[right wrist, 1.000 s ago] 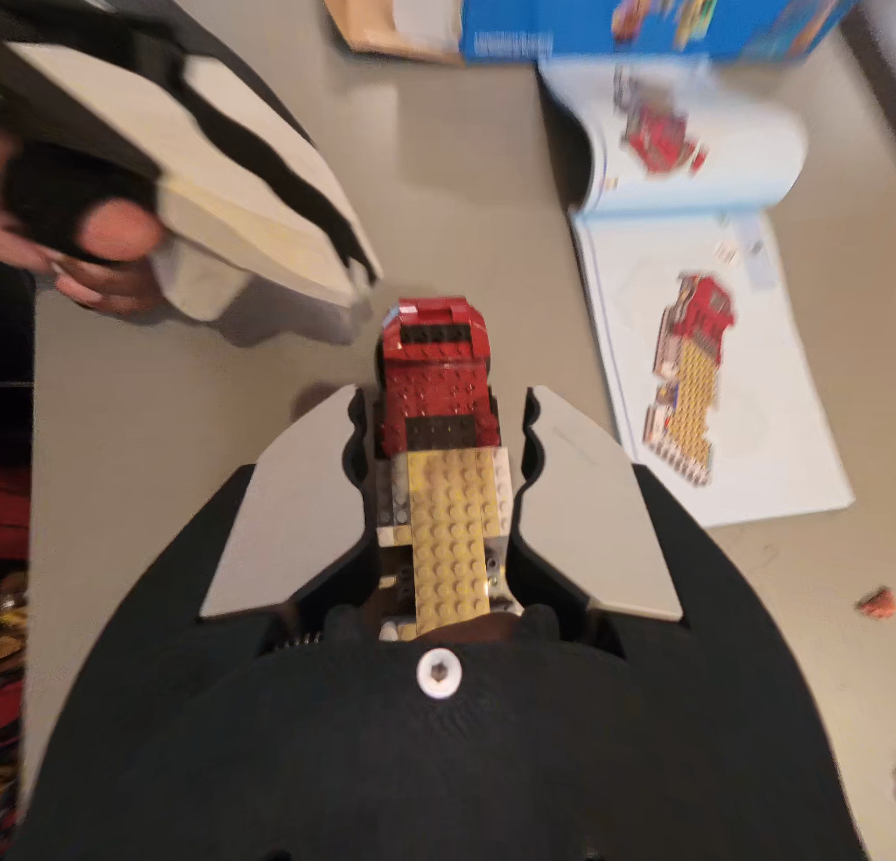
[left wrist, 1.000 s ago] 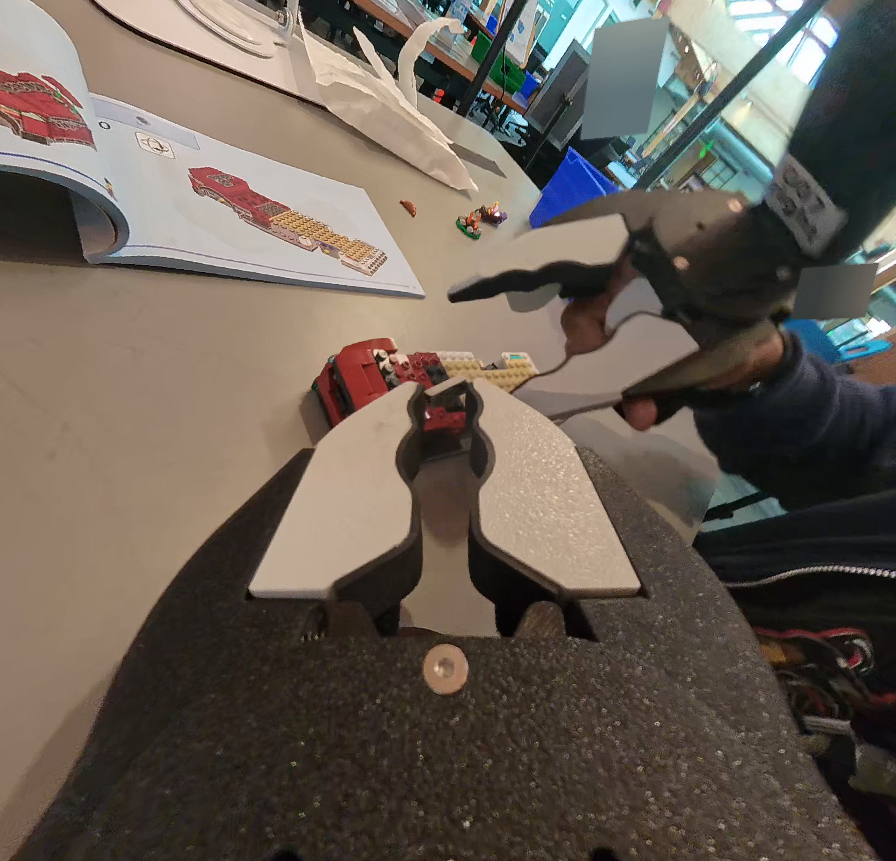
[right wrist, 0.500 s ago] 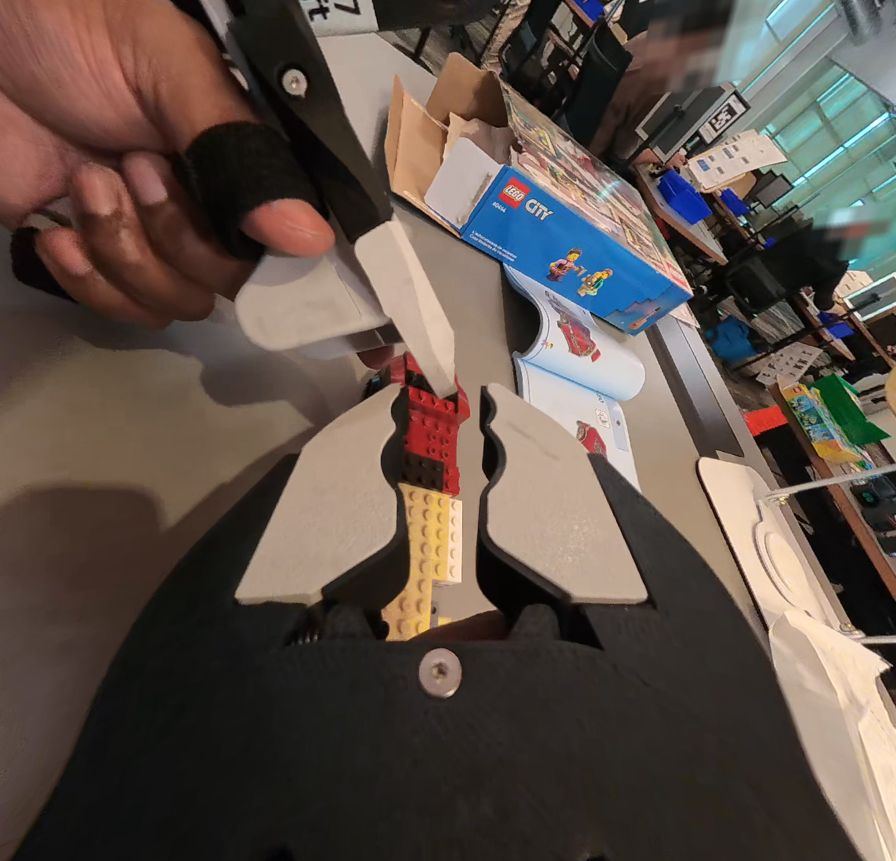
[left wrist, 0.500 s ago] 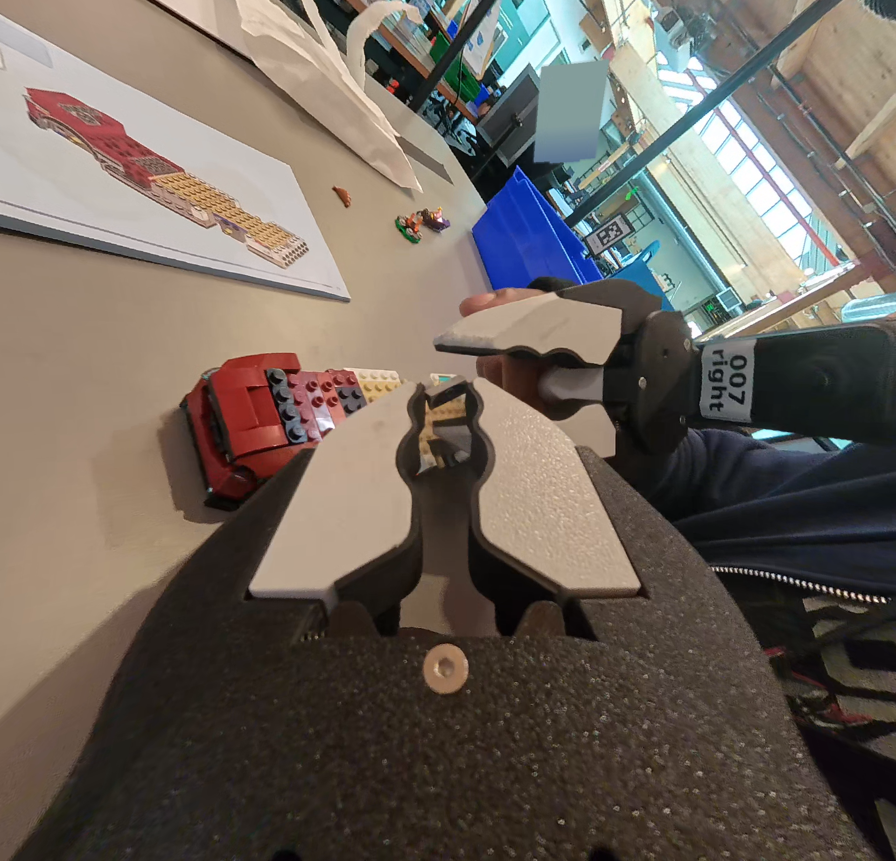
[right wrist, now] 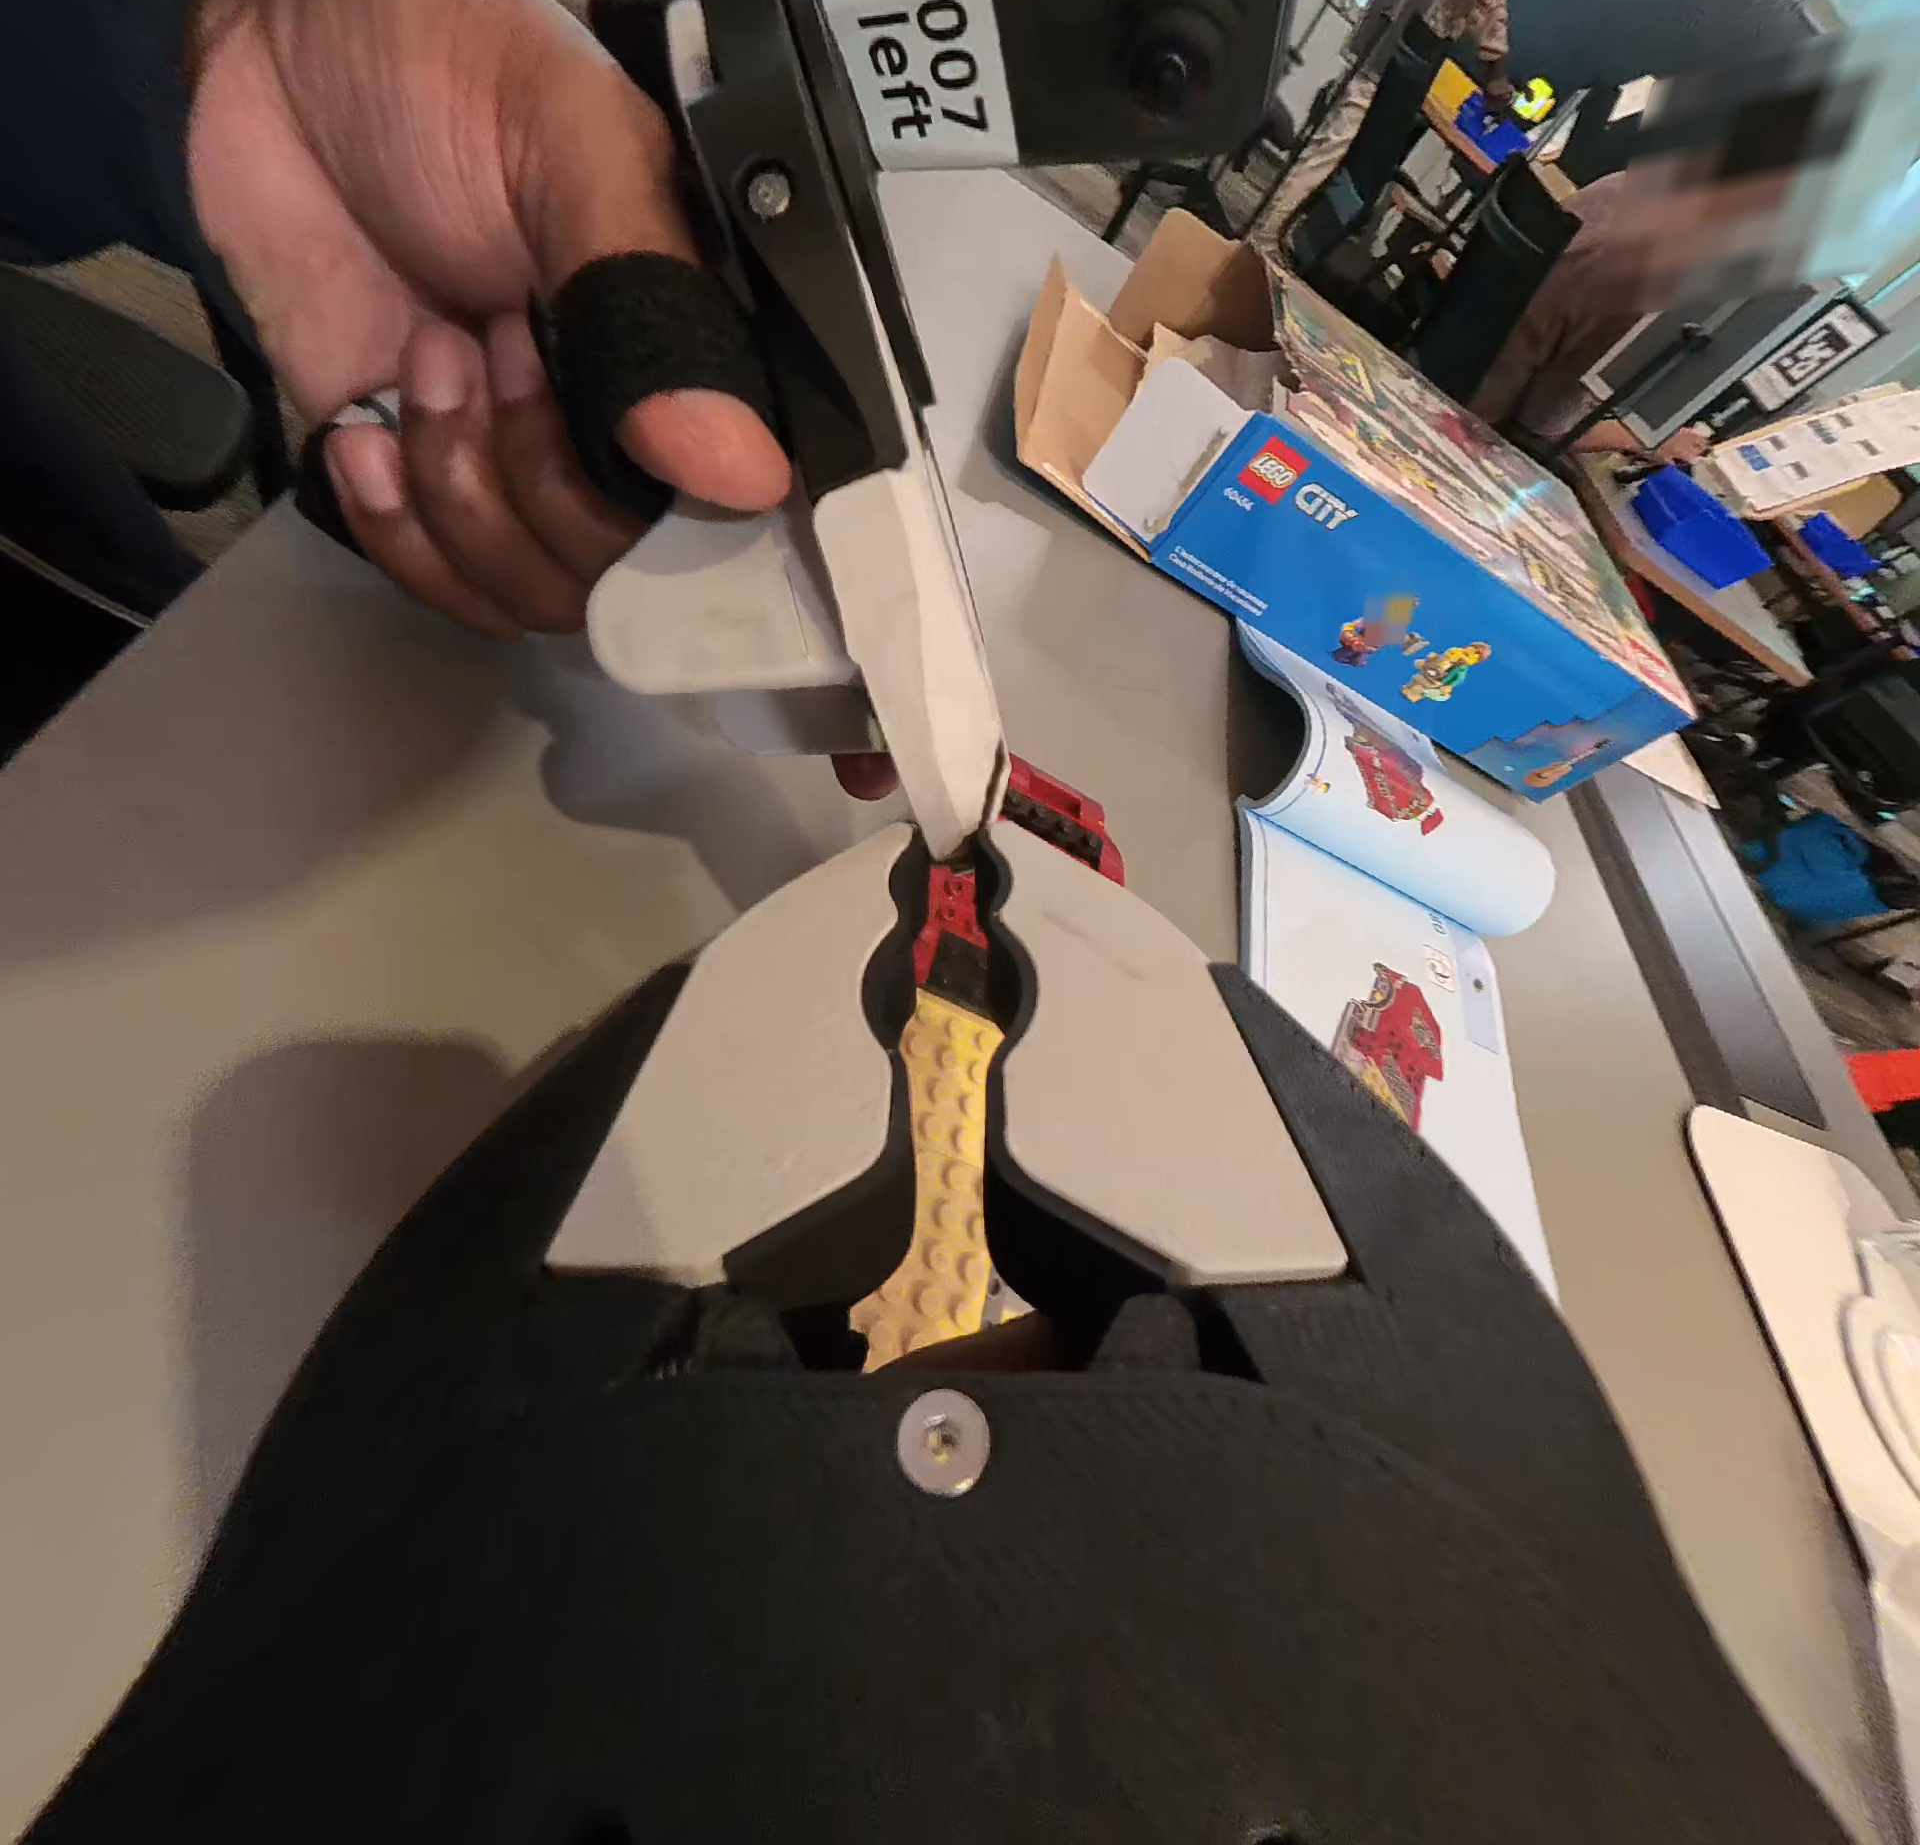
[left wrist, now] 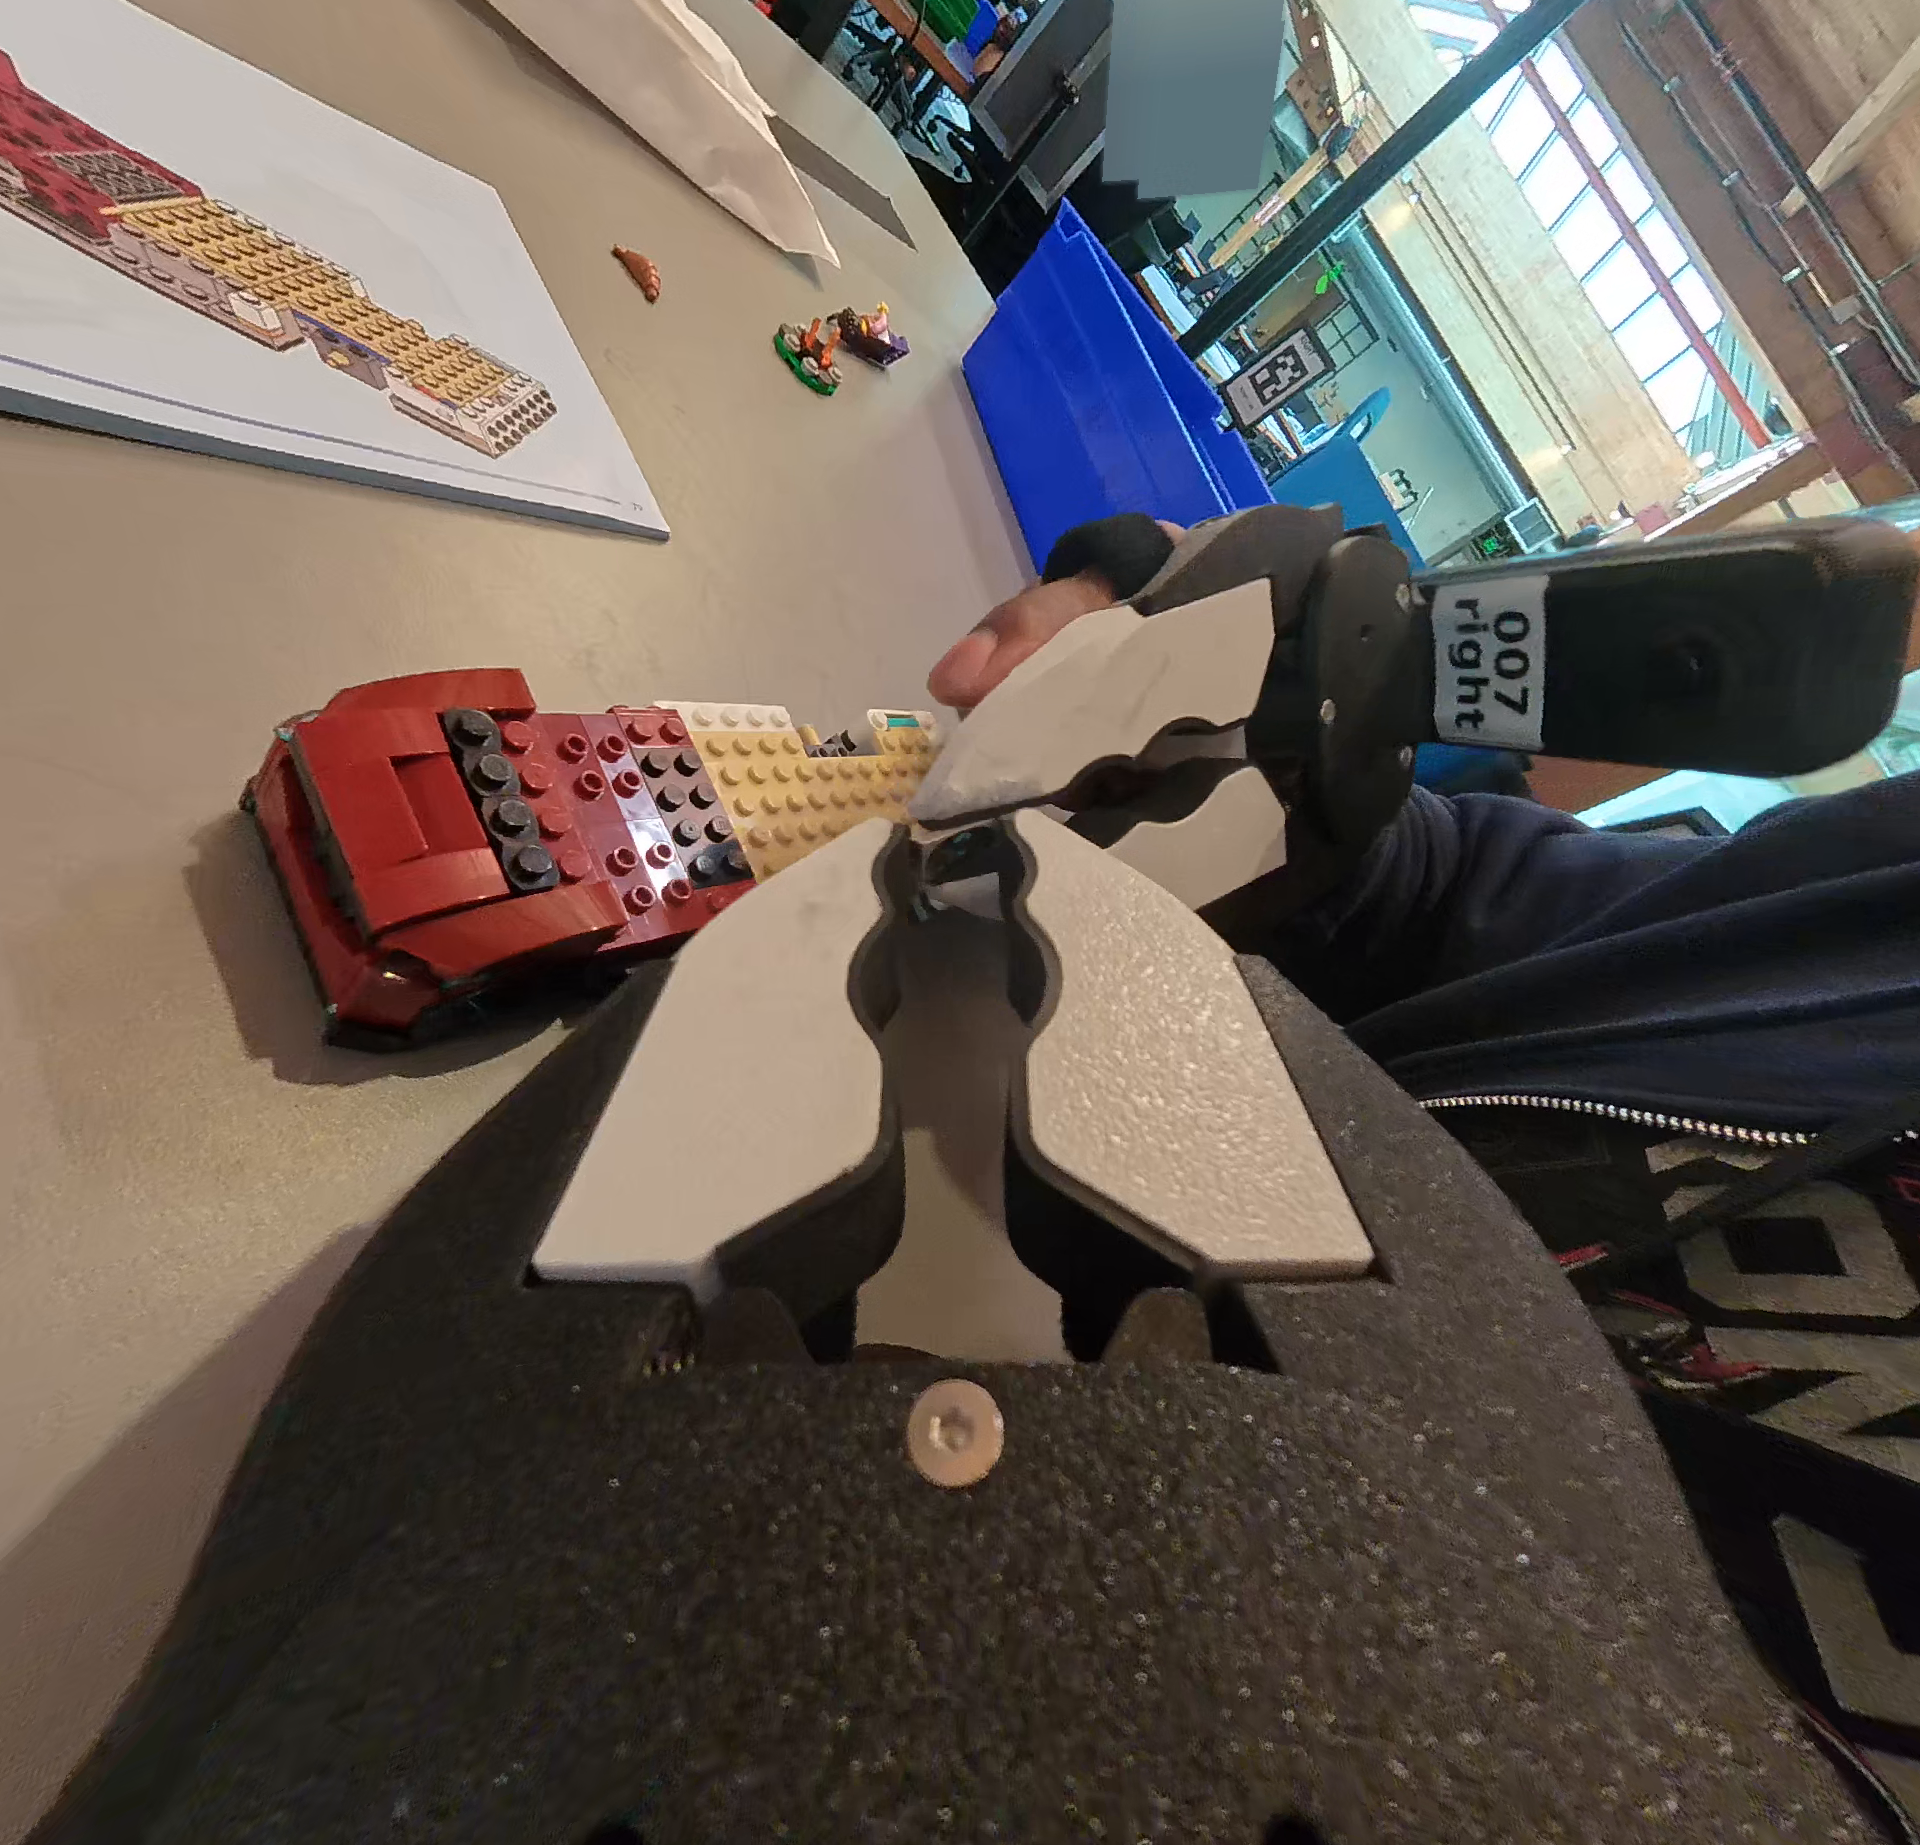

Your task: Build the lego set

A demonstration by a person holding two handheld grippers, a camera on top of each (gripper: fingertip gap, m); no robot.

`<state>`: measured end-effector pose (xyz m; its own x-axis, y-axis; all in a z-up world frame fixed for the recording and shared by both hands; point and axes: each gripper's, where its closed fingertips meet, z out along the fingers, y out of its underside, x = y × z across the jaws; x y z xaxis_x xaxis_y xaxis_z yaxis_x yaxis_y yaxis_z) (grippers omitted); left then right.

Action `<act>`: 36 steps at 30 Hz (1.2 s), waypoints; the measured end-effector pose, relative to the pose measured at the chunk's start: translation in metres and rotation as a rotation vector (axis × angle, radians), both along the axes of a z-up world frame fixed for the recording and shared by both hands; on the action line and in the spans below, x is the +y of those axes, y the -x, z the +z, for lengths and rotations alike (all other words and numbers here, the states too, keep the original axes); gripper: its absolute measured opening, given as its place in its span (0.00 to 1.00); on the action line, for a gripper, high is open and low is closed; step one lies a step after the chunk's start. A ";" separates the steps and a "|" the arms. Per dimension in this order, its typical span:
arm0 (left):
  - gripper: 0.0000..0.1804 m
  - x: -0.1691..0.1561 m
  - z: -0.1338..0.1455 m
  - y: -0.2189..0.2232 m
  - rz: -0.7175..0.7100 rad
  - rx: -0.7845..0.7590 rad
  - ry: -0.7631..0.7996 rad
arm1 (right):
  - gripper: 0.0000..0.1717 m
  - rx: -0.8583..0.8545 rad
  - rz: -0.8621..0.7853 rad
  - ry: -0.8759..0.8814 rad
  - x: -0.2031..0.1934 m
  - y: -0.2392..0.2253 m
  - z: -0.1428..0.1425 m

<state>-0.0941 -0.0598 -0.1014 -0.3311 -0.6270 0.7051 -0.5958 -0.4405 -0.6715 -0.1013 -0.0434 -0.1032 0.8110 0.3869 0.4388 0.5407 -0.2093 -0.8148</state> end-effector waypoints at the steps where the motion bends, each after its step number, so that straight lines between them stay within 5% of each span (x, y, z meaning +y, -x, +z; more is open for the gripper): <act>1: 0.09 0.000 0.001 0.001 -0.010 -0.006 0.009 | 0.05 0.022 0.013 0.001 0.000 0.001 0.001; 9: 0.15 0.016 0.012 0.005 -0.070 -0.058 0.024 | 0.05 0.233 0.090 0.010 -0.003 -0.005 0.010; 18: 0.17 -0.003 0.012 0.009 -0.316 -0.037 0.069 | 0.05 0.364 0.267 0.035 -0.010 0.009 0.019; 22: 0.06 -0.010 0.017 0.013 -0.383 -0.048 0.110 | 0.05 0.360 0.279 0.037 -0.011 0.008 0.019; 30: 0.03 -0.002 0.025 0.007 -0.255 -0.082 0.218 | 0.09 0.294 0.121 0.039 -0.003 -0.008 0.018; 36: 0.03 0.013 0.027 -0.001 0.020 -0.117 0.280 | 0.14 0.265 -0.115 0.027 0.005 -0.019 0.019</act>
